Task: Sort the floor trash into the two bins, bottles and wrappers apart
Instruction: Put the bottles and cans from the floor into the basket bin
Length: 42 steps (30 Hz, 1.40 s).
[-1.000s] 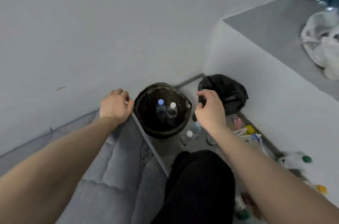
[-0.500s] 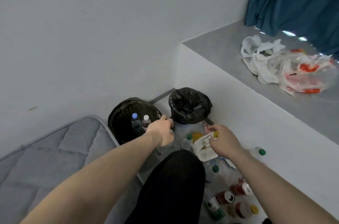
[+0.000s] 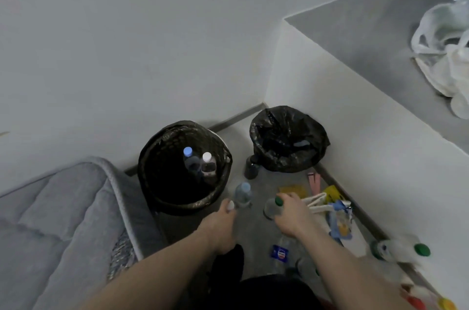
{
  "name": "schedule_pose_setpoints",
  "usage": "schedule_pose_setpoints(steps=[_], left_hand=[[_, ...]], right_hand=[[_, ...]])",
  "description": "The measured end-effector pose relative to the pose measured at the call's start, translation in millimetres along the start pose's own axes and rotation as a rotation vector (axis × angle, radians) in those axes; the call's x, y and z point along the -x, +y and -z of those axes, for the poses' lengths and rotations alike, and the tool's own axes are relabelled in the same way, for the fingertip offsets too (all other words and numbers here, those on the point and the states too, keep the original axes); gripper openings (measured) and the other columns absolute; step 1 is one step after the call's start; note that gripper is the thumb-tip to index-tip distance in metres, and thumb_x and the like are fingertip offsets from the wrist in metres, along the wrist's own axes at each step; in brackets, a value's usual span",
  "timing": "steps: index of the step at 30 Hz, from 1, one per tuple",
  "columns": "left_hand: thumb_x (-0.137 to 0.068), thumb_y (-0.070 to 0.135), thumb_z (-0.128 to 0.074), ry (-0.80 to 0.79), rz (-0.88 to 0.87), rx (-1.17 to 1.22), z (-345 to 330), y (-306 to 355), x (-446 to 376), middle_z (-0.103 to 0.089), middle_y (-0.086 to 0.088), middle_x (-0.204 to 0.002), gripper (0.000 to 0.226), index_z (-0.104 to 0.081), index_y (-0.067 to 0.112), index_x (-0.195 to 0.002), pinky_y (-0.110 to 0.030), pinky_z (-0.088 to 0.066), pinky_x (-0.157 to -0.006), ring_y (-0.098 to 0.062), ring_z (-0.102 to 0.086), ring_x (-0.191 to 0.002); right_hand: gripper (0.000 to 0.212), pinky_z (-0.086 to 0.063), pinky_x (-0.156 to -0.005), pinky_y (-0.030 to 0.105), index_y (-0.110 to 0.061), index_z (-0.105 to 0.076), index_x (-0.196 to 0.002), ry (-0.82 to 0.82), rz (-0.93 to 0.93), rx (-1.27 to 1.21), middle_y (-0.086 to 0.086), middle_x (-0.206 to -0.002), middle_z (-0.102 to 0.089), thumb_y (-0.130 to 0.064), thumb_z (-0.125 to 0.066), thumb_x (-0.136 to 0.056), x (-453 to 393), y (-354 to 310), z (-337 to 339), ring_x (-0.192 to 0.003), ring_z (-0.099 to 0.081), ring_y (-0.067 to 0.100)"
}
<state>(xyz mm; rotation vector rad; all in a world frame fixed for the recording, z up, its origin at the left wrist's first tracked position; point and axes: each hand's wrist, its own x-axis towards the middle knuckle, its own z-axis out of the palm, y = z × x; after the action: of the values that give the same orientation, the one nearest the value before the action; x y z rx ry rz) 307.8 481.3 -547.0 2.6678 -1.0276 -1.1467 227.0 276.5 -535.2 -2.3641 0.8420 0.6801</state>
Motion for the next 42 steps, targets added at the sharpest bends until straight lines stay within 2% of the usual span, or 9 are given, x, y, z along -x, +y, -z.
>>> schedule_pose_setpoints(steps=[3,6,10,15,19,24,29,36,42], left_hand=[[-0.083,0.033,-0.055,-0.047,0.021,0.031,-18.5,-14.4,-19.0,0.014,0.0,-0.162,0.081,-0.016,0.026,-0.154,-0.045,-0.046,-0.105,-0.038,-0.055,-0.124],[-0.081,0.034,-0.054,-0.036,0.002,0.065,-29.2,-23.2,-30.6,0.016,0.008,-0.16,0.082,-0.015,0.034,-0.152,-0.046,-0.046,-0.105,-0.038,-0.055,-0.122],[-0.084,0.022,-0.052,-0.006,-0.008,0.058,-26.3,-17.8,-30.9,-0.006,0.002,-0.153,0.06,-0.037,0.027,-0.141,-0.045,-0.049,-0.101,-0.036,-0.058,-0.113],[-0.086,0.012,-0.051,-0.015,0.026,0.003,-19.4,-12.8,-10.6,-0.028,-0.002,-0.145,0.042,-0.05,0.012,-0.128,-0.043,-0.052,-0.096,-0.033,-0.062,-0.11],[-0.089,0.011,-0.052,-0.032,-0.013,-0.022,-3.5,-6.1,18.7,-0.029,-0.005,-0.148,0.054,-0.042,0.016,-0.142,-0.043,-0.049,-0.099,-0.037,-0.059,-0.117],[-0.084,0.022,-0.062,-0.106,0.067,-0.008,-14.2,-11.2,26.8,-0.005,-0.009,-0.159,0.074,-0.028,0.022,-0.15,-0.042,-0.045,-0.106,-0.042,-0.05,-0.127],[-0.084,0.026,-0.064,0.004,0.132,0.078,-24.4,-6.2,8.8,0.007,-0.008,-0.161,0.086,-0.014,0.027,-0.154,-0.048,-0.041,-0.108,-0.044,-0.046,-0.129],[-0.085,0.019,-0.061,0.042,0.079,0.082,-13.6,-2.0,-26.7,-0.027,-0.009,-0.145,0.062,-0.036,0.017,-0.142,-0.045,-0.044,-0.105,-0.04,-0.054,-0.121],[-0.089,0.014,-0.059,0.071,0.118,0.087,-22.1,-5.8,-40.0,-0.038,-0.007,-0.129,0.02,-0.059,0.018,-0.109,-0.047,-0.05,-0.094,-0.039,-0.06,-0.105]], right_hand=[[0.07,-0.048,-0.101,0.045,-0.028,-0.037,-0.151,-0.064,-0.016,0.026,-0.002,-0.154,-0.028,-0.022,-0.061,-0.085,-25.7,11.7,-20.5,-0.133,-0.046,0.03],[0.067,-0.047,-0.102,0.047,-0.027,-0.039,-0.149,-0.062,-0.003,0.031,-0.002,-0.153,-0.029,-0.018,-0.058,-0.086,-45.1,19.1,-36.1,-0.132,-0.047,0.029],[0.05,-0.049,-0.1,0.041,-0.023,-0.056,-0.135,-0.023,-0.044,0.059,0.007,-0.144,-0.037,-0.005,-0.057,-0.089,-51.9,24.0,-49.1,-0.122,-0.056,0.027],[0.035,-0.054,-0.09,0.037,-0.025,-0.065,-0.113,0.099,-0.042,0.025,0.001,-0.122,-0.051,-0.011,-0.071,-0.082,-26.9,19.0,-37.6,-0.105,-0.06,0.022],[0.038,-0.049,-0.087,0.03,-0.022,-0.067,-0.114,0.159,-0.008,0.03,0.005,-0.12,-0.056,-0.009,-0.068,-0.079,5.3,3.3,-6.3,-0.107,-0.061,0.025],[0.037,-0.048,-0.082,0.031,-0.024,-0.069,-0.114,0.293,0.049,0.003,0.004,-0.121,-0.056,-0.009,-0.065,-0.08,39.1,-10.0,12.3,-0.105,-0.061,0.025],[0.033,-0.048,-0.082,0.031,-0.025,-0.068,-0.11,0.298,0.083,-0.009,0.002,-0.116,-0.055,-0.011,-0.069,-0.081,45.9,-6.5,8.4,-0.103,-0.06,0.025],[0.03,-0.047,-0.082,0.031,-0.027,-0.068,-0.109,0.27,0.107,-0.042,0.001,-0.115,-0.055,-0.015,-0.07,-0.081,17.8,4.7,9.0,-0.1,-0.06,0.022],[0.033,-0.051,-0.089,0.034,-0.027,-0.068,-0.11,0.203,0.099,-0.017,0.003,-0.112,-0.058,-0.017,-0.07,-0.079,-3.4,7.9,-1.0,-0.105,-0.06,0.025]])
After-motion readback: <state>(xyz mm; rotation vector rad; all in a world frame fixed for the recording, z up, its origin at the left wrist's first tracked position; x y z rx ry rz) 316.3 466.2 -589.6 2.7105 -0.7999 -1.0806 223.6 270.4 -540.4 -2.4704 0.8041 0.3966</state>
